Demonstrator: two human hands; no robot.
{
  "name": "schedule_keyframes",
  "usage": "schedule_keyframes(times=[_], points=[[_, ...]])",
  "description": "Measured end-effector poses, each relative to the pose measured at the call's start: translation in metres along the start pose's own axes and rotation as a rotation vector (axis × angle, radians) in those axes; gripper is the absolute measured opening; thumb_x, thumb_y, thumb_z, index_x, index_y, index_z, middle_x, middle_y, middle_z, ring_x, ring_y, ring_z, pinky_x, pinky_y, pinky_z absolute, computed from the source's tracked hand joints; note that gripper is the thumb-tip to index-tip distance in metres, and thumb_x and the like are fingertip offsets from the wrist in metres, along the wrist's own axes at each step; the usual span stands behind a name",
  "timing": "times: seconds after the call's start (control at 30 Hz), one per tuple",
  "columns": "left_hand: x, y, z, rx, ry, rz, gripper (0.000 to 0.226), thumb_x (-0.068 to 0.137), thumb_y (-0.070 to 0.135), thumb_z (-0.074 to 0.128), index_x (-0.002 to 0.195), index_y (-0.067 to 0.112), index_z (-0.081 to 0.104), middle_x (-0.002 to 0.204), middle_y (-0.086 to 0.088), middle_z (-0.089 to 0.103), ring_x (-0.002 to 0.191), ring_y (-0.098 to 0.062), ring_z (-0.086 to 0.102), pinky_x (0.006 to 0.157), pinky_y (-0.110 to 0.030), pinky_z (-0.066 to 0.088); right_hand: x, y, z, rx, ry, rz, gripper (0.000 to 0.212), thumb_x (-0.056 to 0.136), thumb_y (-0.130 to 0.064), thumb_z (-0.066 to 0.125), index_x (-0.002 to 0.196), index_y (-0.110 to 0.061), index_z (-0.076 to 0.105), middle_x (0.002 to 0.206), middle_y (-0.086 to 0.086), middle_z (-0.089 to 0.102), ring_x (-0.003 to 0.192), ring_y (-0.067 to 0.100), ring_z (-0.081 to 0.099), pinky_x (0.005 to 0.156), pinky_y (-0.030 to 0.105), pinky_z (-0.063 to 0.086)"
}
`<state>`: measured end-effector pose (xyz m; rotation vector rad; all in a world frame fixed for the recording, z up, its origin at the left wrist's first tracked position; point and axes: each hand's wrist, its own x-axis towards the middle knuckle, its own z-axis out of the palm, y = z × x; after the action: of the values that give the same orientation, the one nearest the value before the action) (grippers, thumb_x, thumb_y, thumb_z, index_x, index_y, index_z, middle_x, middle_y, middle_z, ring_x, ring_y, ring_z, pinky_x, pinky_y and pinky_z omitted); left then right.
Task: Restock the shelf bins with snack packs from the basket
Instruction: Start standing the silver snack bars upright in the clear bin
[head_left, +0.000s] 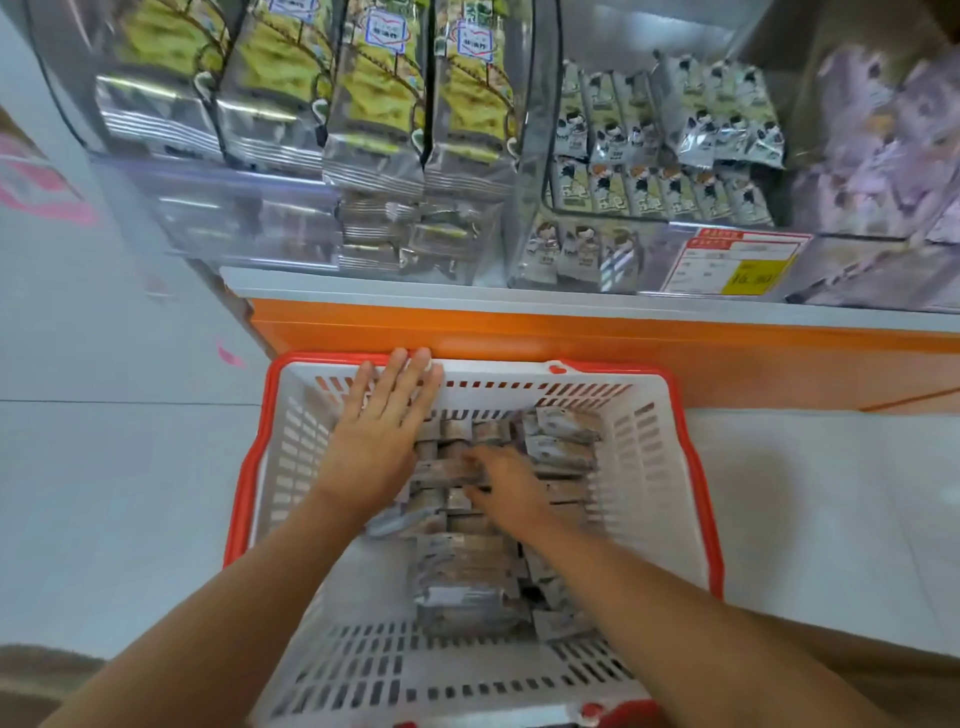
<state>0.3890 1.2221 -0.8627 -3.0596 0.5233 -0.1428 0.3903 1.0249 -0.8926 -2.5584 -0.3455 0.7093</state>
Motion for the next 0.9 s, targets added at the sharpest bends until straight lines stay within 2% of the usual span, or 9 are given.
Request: schedule_keyframes(times=[0.2,0.4,0.5,0.6,0.63,0.7,0.77,0.8,0.9], points=[[0.000,0.002,0.003,0.003,0.025,0.004,0.098,0.073,0.012,0.060,0.156,0.008,0.007,0.161,-0.014,0.001,0.150,-0.034,0.007,0.121,-0.053,0.001,0.010,0.002,0.013,-0.121,-0.009,0.044,0.050,0.086,-0.017,0.068,0.133,-0.015,0.052,0.132,0.007,0.050,0.125,0.025,0.042,0.104,0.035,0.040],[0.000,0.002,0.000,-0.006,-0.015,0.005,0.101,0.074,0.014,0.066,0.156,0.008,0.007,0.161,-0.014,-0.002,0.150,-0.035,0.006,0.121,-0.053,0.002,0.006,0.007,0.017,-0.211,0.004,0.054,0.041,0.084,-0.020,0.067,0.124,-0.014,0.058,0.126,0.006,0.052,0.120,0.025,0.042,0.100,0.033,0.040],[0.001,0.002,-0.005,-0.011,-0.057,-0.012,0.104,0.073,0.016,0.071,0.156,0.008,0.009,0.162,-0.014,0.002,0.150,-0.035,0.007,0.120,-0.053,0.003,0.002,0.011,0.010,-0.156,0.017,0.013,0.038,0.085,-0.025,0.066,0.121,-0.014,0.061,0.118,0.005,0.056,0.114,0.023,0.047,0.098,0.035,0.042],[0.001,0.004,-0.011,-0.011,-0.086,-0.024,0.105,0.072,0.021,0.072,0.155,0.007,0.009,0.161,-0.016,0.006,0.150,-0.035,0.007,0.121,-0.051,0.001,-0.006,0.014,-0.006,-0.011,0.074,-0.010,0.034,0.086,-0.023,0.065,0.119,-0.014,0.063,0.111,0.003,0.059,0.108,0.020,0.050,0.088,0.027,0.042],[0.002,0.006,-0.013,-0.028,-0.085,-0.035,0.102,0.072,0.019,0.070,0.155,0.007,0.012,0.161,-0.017,0.010,0.149,-0.035,0.010,0.121,-0.050,0.003,-0.009,0.014,-0.013,0.027,0.100,-0.024,0.034,0.086,-0.023,0.066,0.119,-0.015,0.062,0.109,0.002,0.059,0.107,0.019,0.051,0.085,0.024,0.040],[0.003,0.011,-0.020,-0.087,-0.086,-0.080,0.094,0.070,0.011,0.067,0.153,0.005,0.024,0.159,-0.019,0.023,0.147,-0.035,0.022,0.119,-0.051,0.018,-0.017,0.014,-0.028,0.099,0.150,-0.048,0.037,0.086,-0.024,0.067,0.122,-0.018,0.059,0.112,-0.001,0.060,0.107,0.015,0.053,0.083,0.022,0.040],[0.005,0.016,-0.031,-0.163,-0.098,-0.112,0.081,0.071,0.012,0.067,0.147,0.004,0.039,0.152,-0.020,0.036,0.139,-0.038,0.036,0.108,-0.054,0.036,-0.025,0.012,-0.045,0.173,0.164,-0.055,0.037,0.087,-0.026,0.067,0.123,-0.023,0.056,0.118,-0.004,0.059,0.108,0.010,0.053,0.088,0.023,0.044],[0.006,0.018,-0.036,-0.206,-0.109,-0.102,0.073,0.074,0.014,0.066,0.143,0.005,0.045,0.147,-0.020,0.041,0.134,-0.039,0.040,0.104,-0.054,0.040,-0.029,0.011,-0.054,0.209,0.167,-0.055,0.038,0.088,-0.027,0.067,0.123,-0.026,0.054,0.118,-0.005,0.058,0.107,0.009,0.054,0.089,0.024,0.046],[0.010,0.027,-0.050,-0.449,-0.165,-0.031,0.049,0.092,0.025,0.056,0.140,0.016,0.049,0.141,-0.010,0.046,0.128,-0.030,0.042,0.105,-0.042,0.035,-0.044,0.001,-0.083,0.325,0.211,-0.058,0.040,0.089,-0.025,0.068,0.125,-0.025,0.052,0.110,-0.001,0.060,0.095,0.008,0.056,0.083,0.022,0.046]])
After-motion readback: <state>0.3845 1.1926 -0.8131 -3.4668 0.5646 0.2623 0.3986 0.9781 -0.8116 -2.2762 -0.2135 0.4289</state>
